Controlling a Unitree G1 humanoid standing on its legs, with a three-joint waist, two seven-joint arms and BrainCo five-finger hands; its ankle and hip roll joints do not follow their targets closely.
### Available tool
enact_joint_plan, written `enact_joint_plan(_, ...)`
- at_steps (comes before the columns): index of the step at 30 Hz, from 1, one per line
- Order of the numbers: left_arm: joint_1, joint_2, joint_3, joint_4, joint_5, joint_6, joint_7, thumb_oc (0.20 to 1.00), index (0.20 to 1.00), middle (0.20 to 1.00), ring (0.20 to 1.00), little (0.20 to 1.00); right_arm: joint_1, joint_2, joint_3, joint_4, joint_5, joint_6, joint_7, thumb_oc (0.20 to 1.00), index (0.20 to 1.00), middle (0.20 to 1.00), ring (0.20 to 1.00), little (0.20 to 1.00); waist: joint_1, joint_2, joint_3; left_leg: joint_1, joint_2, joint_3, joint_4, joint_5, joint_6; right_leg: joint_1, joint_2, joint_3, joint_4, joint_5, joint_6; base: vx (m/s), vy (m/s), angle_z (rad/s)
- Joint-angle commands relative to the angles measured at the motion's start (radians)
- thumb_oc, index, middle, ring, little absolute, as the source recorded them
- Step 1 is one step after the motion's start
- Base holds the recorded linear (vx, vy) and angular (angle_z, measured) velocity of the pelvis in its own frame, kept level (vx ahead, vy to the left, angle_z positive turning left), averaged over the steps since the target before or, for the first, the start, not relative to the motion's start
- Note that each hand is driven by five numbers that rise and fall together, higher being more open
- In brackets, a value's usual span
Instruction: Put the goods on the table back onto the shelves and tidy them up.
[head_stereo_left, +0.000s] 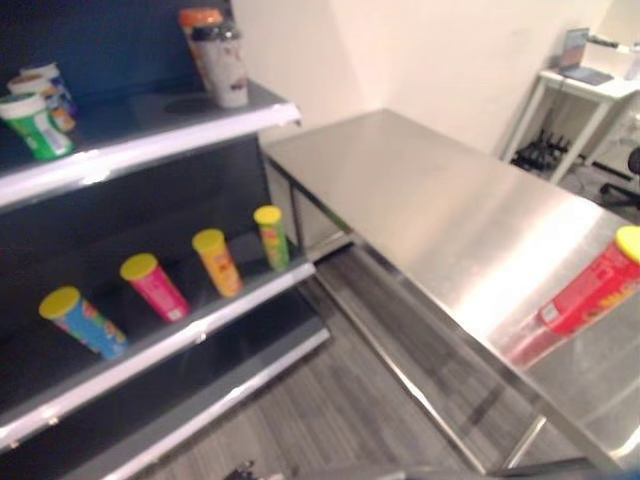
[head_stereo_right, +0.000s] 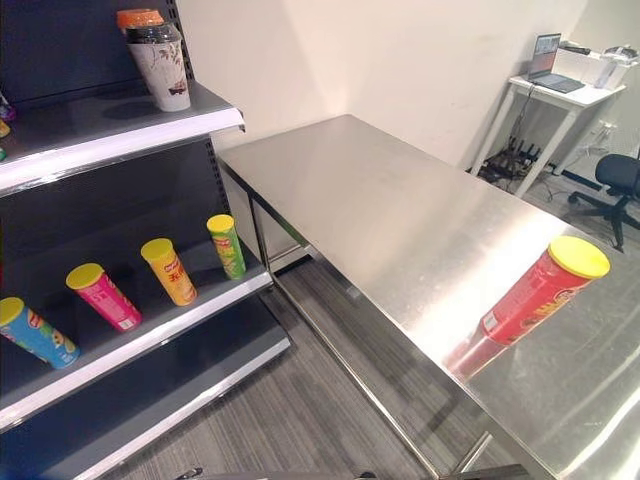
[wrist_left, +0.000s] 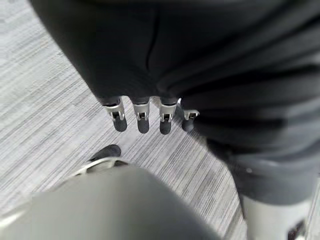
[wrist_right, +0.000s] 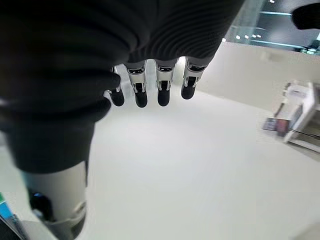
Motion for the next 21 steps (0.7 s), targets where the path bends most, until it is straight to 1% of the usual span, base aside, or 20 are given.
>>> enact_joint_plan(1, -0.050, 0.004, -0.012, 0.037, 0.002, -0.025, -0.017, 1.000, 1.000, 1.000, 1.000, 1.000, -0.004, -0.070, -0.051, -0.045, 0.024, 0.005, 0.055, 1.000, 1.000, 1.000, 1.000, 1.000, 0.011, -0.042, 0.008, 0.022, 0.019, 0.105, 0.054, -0.062, -0.015, -0.025, -0.024, -0.037, 0.047, -0.008, 0.019, 0.00, 0.028, -0.09)
enact_joint_plan(3, -0.052, 0.004, -0.013, 0.037, 0.003, -0.026, -0.019, 1.000, 1.000, 1.000, 1.000, 1.000, 0.008, -0.068, -0.058, -0.056, 0.023, 0.008, 0.061, 1.000, 1.000, 1.000, 1.000, 1.000, 0.008, -0.041, 0.009, 0.025, 0.016, 0.108, 0.051, -0.063, -0.014, -0.028, -0.027, -0.034, 0.047, -0.005, 0.021, 0.00, 0.036, -0.17)
enact_joint_plan(6, -0.053, 0.003, -0.013, 0.016, 0.006, -0.030, -0.027, 1.000, 1.000, 1.000, 1.000, 1.000, 0.073, -0.058, -0.086, -0.118, 0.034, 0.035, 0.113, 1.000, 1.000, 1.000, 1.000, 1.000, -0.004, -0.035, 0.012, 0.030, 0.005, 0.115, 0.043, -0.066, -0.008, -0.040, -0.037, -0.024, 0.048, 0.007, 0.028, -0.01, 0.050, -0.14)
enact_joint_plan(8, -0.055, 0.003, -0.015, 0.005, 0.010, -0.031, -0.037, 1.000, 1.000, 1.000, 1.000, 1.000, 0.123, -0.085, -0.097, -0.139, -0.009, 0.052, 0.138, 1.000, 1.000, 1.000, 1.000, 1.000, -0.011, -0.032, 0.015, 0.037, -0.003, 0.123, 0.038, -0.070, -0.005, -0.043, -0.041, -0.017, 0.049, 0.015, 0.033, -0.01, 0.052, -0.09)
enact_joint_plan(12, -0.061, 0.004, -0.017, 0.004, 0.007, -0.034, -0.038, 1.000, 1.000, 1.000, 1.000, 1.000, 0.146, -0.101, -0.093, -0.147, -0.055, 0.058, 0.145, 1.000, 1.000, 1.000, 1.000, 1.000, -0.016, -0.032, 0.015, 0.039, -0.013, 0.132, 0.031, -0.069, 0.001, -0.057, -0.044, -0.002, 0.047, 0.026, 0.037, -0.01, 0.033, -0.13)
enact_joint_plan(15, -0.066, 0.005, -0.015, 0.003, 0.009, -0.033, -0.042, 1.000, 1.000, 1.000, 1.000, 1.000, 0.174, -0.120, -0.074, -0.134, -0.136, 0.068, 0.144, 1.000, 1.000, 1.000, 1.000, 1.000, -0.015, -0.035, 0.014, 0.043, -0.014, 0.135, 0.028, -0.069, 0.002, -0.059, -0.045, 0.000, 0.046, 0.028, 0.037, 0.00, 0.012, -0.09)
enact_joint_plan(18, -0.074, 0.008, -0.012, 0.011, 0.009, -0.033, -0.038, 1.000, 1.000, 1.000, 1.000, 1.000, 0.180, -0.127, -0.070, -0.117, -0.154, 0.070, 0.147, 1.000, 1.000, 1.000, 1.000, 1.000, -0.015, -0.039, 0.015, 0.044, -0.013, 0.134, 0.028, -0.068, 0.001, -0.058, -0.044, -0.002, 0.045, 0.028, 0.038, 0.00, 0.000, 0.00)
enact_joint_plan(21, -0.075, 0.010, -0.009, 0.018, 0.005, -0.030, -0.036, 1.000, 1.000, 1.000, 1.000, 1.000, 0.160, -0.113, -0.062, -0.087, -0.186, 0.066, 0.116, 1.000, 1.000, 1.000, 1.000, 1.000, -0.010, -0.042, 0.014, 0.043, -0.010, 0.129, 0.027, -0.067, 0.001, -0.056, -0.043, -0.007, 0.045, 0.025, 0.036, 0.00, 0.000, 0.00)
